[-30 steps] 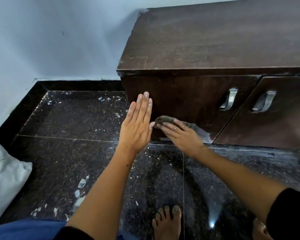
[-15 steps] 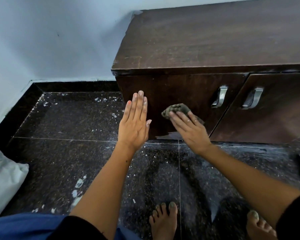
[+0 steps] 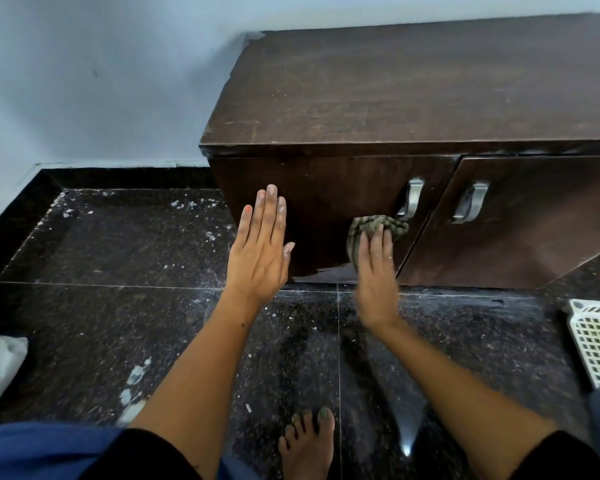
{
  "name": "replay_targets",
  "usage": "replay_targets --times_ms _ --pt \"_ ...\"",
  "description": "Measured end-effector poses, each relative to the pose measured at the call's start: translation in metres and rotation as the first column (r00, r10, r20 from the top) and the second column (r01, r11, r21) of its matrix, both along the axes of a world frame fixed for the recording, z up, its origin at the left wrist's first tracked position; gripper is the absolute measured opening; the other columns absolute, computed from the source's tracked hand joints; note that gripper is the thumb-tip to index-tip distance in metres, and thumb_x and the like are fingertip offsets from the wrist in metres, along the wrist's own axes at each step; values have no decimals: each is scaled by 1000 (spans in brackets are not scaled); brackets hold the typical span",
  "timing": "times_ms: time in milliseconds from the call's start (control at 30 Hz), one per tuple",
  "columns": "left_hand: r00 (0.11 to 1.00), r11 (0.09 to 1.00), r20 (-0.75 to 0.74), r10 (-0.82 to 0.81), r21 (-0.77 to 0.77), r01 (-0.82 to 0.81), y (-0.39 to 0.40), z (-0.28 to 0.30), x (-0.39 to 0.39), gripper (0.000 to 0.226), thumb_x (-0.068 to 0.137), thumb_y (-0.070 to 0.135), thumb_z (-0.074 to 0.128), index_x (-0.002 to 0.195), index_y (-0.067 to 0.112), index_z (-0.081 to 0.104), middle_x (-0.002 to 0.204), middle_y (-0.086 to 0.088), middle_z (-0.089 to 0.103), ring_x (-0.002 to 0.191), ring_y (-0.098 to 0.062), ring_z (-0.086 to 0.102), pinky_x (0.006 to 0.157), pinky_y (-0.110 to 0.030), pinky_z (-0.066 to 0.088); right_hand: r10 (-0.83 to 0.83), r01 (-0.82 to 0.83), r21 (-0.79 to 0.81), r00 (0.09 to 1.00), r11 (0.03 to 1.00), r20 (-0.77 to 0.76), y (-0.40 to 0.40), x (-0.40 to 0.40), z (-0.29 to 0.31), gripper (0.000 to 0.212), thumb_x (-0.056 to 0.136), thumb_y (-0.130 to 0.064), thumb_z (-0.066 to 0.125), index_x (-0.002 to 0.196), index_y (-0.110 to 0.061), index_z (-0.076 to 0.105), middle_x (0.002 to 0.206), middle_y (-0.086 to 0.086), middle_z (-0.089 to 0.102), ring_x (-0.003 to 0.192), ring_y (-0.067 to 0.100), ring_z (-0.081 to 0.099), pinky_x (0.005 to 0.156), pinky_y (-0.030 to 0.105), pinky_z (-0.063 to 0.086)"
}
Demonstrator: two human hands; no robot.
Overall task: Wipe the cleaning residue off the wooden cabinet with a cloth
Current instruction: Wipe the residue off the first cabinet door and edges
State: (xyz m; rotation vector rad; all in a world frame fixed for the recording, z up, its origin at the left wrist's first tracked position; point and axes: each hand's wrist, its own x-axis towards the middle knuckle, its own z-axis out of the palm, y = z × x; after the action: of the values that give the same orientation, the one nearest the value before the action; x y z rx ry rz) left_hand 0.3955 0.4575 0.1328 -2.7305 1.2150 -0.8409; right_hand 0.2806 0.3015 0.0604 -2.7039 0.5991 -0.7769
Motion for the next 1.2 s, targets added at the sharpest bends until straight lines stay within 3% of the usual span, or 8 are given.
replay_targets --times_ms 167,400,633,733,833,933,1033,1200 --pt "1000 999 -13 -21 -36 21 -8 0 1 63 97 33 22 146 -4 8 153 -20 -4 144 -32 3 118 -44 3 -173 72 663 981 745 88 48 31 11 97 75 22 43 147 -9 -14 150 6 -31 141 21 -22 108 6 -9" --pt "999 1000 -42 -5 -26 4 -9 0 -4 63 97 34 20 146 -3 6 153 -20 -7 144 -32 0 118 -44 0 -522 95 943 813 -318 -258 15 59 30 63 100 -6 29 151 -12 -9 159 10 2 126 17 27 102 25 17" --pt "1000 999 -21 21 -27 -22 -11 0 -1 64 97 35 18 146 -3 4 153 -20 -8 144 -32 -3 117 -44 -6 -656 -58 995 754 -86 -12 23 62 58 67 97 1 22 150 -23 -10 158 0 -18 147 21 -3 118 38 7" --pt "999 999 -26 33 -6 -33 -9 -3 -3 64 97 36 17 146 -3 2 153 -21 -9 143 -33 -5 117 -46 -5 -640 2 969 750 -248 -165 14 61 48 64 99 -1 23 151 -21 -8 159 2 -9 146 23 7 117 39 15" --pt "997 999 -48 54 -3 -54 -10 -3 -5 65 97 37 15 146 -2 -2 152 -21 -14 143 -33 -8 116 -47 -6 -533 20 851 772 -525 -347 -10 49 32 32 101 -3 27 129 -8 43 135 12 45 126 27 44 101 35 37" --pt "996 997 -46 76 12 -76 -12 -3 -4 66 97 38 12 146 -2 -7 150 -20 -23 142 -32 -15 116 -48 -8 -535 10 847 772 -531 -344 -19 41 20 25 100 1 26 102 -4 51 119 15 50 97 26 55 99 34 40" --pt "995 996 -49 89 0 -89 -14 -5 -3 66 97 38 12 145 -1 -10 149 -20 -27 142 -31 -18 116 -48 -10 -605 10 921 751 -390 -264 -12 49 22 56 98 1 26 150 -17 17 149 8 32 129 27 42 110 36 32" --pt "997 998 -50 60 -26 -61 -15 -9 -4 67 97 37 19 146 -2 -4 152 -21 -18 143 -32 -10 116 -48 -7 -593 -4 936 775 -352 -219 -6 54 19 65 99 -1 26 152 -23 -5 158 3 13 139 26 29 115 38 24"
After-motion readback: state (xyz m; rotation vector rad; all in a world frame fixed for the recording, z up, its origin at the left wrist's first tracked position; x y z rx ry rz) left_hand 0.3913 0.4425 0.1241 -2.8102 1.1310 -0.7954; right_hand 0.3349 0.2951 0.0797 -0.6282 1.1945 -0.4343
